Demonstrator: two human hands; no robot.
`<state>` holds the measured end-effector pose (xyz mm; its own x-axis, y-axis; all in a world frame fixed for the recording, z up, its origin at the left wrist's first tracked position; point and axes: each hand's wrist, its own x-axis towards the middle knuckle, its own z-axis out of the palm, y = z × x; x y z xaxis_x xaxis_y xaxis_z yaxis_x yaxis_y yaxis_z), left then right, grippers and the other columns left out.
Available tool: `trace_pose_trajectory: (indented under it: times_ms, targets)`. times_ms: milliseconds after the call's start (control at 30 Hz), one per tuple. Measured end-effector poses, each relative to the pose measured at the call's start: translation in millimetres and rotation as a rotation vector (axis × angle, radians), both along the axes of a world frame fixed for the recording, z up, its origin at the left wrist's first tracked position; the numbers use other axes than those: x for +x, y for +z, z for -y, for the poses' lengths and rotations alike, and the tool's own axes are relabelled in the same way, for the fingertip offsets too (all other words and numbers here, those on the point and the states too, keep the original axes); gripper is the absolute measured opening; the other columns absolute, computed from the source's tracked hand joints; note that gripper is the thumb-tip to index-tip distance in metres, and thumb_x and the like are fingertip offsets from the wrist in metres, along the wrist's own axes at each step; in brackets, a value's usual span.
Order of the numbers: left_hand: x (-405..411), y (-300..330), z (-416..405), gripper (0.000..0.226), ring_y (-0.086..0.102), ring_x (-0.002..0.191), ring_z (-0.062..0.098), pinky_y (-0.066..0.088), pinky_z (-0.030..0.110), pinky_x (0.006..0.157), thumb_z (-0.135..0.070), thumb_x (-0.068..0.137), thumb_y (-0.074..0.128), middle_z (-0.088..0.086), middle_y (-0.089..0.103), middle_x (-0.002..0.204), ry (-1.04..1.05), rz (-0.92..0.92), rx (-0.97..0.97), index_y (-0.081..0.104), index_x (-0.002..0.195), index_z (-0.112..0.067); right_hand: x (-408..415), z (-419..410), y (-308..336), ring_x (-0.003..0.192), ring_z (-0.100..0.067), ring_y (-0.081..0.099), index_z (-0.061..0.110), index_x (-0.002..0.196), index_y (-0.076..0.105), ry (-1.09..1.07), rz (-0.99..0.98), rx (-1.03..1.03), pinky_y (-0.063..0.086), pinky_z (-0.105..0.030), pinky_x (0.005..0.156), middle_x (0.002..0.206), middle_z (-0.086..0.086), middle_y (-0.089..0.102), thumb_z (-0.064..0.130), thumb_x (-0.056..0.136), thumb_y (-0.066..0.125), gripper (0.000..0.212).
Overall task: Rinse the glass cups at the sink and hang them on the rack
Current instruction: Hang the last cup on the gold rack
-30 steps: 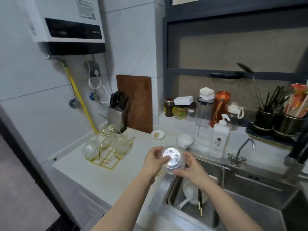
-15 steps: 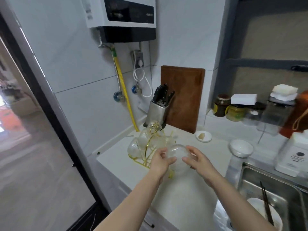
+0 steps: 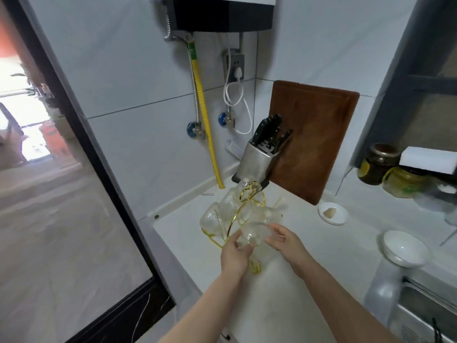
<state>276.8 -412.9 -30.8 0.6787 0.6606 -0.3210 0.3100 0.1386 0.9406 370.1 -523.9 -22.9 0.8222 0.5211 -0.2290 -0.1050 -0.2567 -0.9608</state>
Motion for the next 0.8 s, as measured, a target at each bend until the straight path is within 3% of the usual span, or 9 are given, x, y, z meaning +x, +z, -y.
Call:
trace_pose_trajectory:
  times_ms: [100,233,367,567,667,800]
  targets:
    - [11.6,-8.0,-3.5,0.055,0.061,0.091,0.028,0.051,0.049,0.095,-0.011,0.086,0.069,0.008,0.059,0.102,0.044,-0.014,-0.033,0.049,0.137,-0.014,12.7,-10.4,-8.0,0.099,-0.011,0.056,0.013,0.126,0.053,0.022,-0.034,0.007,0.043,-0.019,0.084,0.107,0.001,0.056,0.001,0.088,0.063,0.041]
    - [22.5,-20.9,-9.5,0.055,0.062,0.110,0.033,0.051,0.046,0.096,-0.011,0.086,0.068,0.018,0.061,0.123,0.085,-0.055,-0.054,0.049,0.138,-0.015,23.5,-20.7,-25.4,0.078,-0.003,0.054,0.008,0.105,0.051,-0.050,-0.041,0.012,0.045,-0.005,0.059,0.087,0.005,0.054,-0.004,0.085,0.065,0.026]
    - [28.4,-26.2,-14.1,0.052,0.061,0.103,0.027,0.050,0.042,0.097,-0.006,0.087,0.067,0.008,0.057,0.109,0.087,-0.105,-0.053,0.050,0.136,-0.013,27.8,-26.3,-42.8,0.072,-0.005,0.052,0.006,0.098,0.051,-0.074,-0.064,0.013,0.041,-0.001,0.051,0.081,0.001,0.054,-0.008,0.084,0.064,0.024]
    - [37.5,-32.3,-18.6,0.052,0.059,0.093,0.025,0.050,0.039,0.094,-0.002,0.086,0.065,0.006,0.054,0.102,0.074,-0.182,0.009,0.049,0.134,-0.014,36.9,-31.6,-59.4,0.085,-0.014,0.051,0.010,0.097,0.051,-0.076,-0.065,-0.017,0.044,-0.014,0.068,0.088,0.001,0.051,-0.001,0.082,0.070,0.027]
    - [38.4,-35.3,-18.8,0.051,0.058,0.089,0.023,0.050,0.033,0.088,-0.003,0.087,0.062,0.005,0.055,0.103,0.031,-0.218,0.069,0.047,0.135,-0.014,39.7,-30.8,-66.8,0.095,-0.022,0.055,0.016,0.093,0.053,-0.076,-0.076,-0.015,0.046,-0.027,0.083,0.099,-0.010,0.056,0.002,0.080,0.072,0.027]
    - [38.2,-36.6,-19.4,0.051,0.056,0.087,0.020,0.048,0.028,0.081,-0.002,0.088,0.059,0.004,0.054,0.101,-0.037,-0.256,0.121,0.045,0.136,-0.013,39.6,-28.5,-75.3,0.097,-0.024,0.056,0.017,0.093,0.054,-0.091,-0.094,-0.026,0.043,-0.028,0.083,0.103,-0.014,0.058,0.004,0.079,0.073,0.027]
